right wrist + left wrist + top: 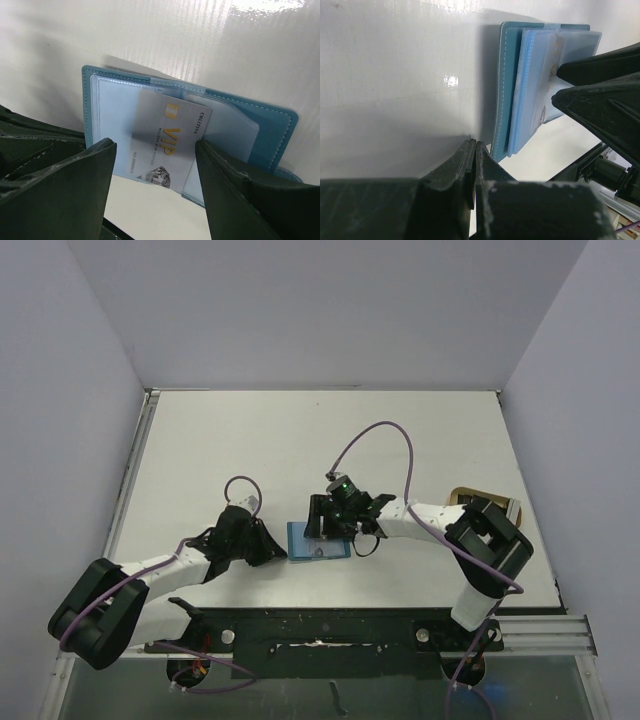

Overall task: Put the credit cards into the card holder
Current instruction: Insert the credit card into the card holder.

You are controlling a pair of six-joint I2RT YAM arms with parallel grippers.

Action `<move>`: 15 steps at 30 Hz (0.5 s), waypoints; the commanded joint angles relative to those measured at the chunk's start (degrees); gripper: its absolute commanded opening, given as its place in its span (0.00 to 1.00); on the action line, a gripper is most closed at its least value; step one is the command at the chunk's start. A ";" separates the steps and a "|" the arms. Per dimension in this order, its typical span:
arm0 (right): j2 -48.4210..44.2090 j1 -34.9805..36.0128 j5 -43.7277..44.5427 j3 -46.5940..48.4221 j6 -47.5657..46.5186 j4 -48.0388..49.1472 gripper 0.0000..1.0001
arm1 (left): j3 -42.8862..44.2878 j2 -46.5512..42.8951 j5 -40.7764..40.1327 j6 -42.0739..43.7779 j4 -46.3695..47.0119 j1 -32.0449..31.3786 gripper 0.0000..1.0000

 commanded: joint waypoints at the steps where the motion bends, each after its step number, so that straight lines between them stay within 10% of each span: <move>1: 1.07 0.35 -2.11 0.68 0.66 3.92 0.66 | 1.25 0.51 0.06 -0.06 3.27 -0.36 0.00; 15: 2.02 0.35 -6.26 -0.17 1.06 9.34 0.67 | 1.36 1.33 0.20 -0.06 3.74 -0.42 0.00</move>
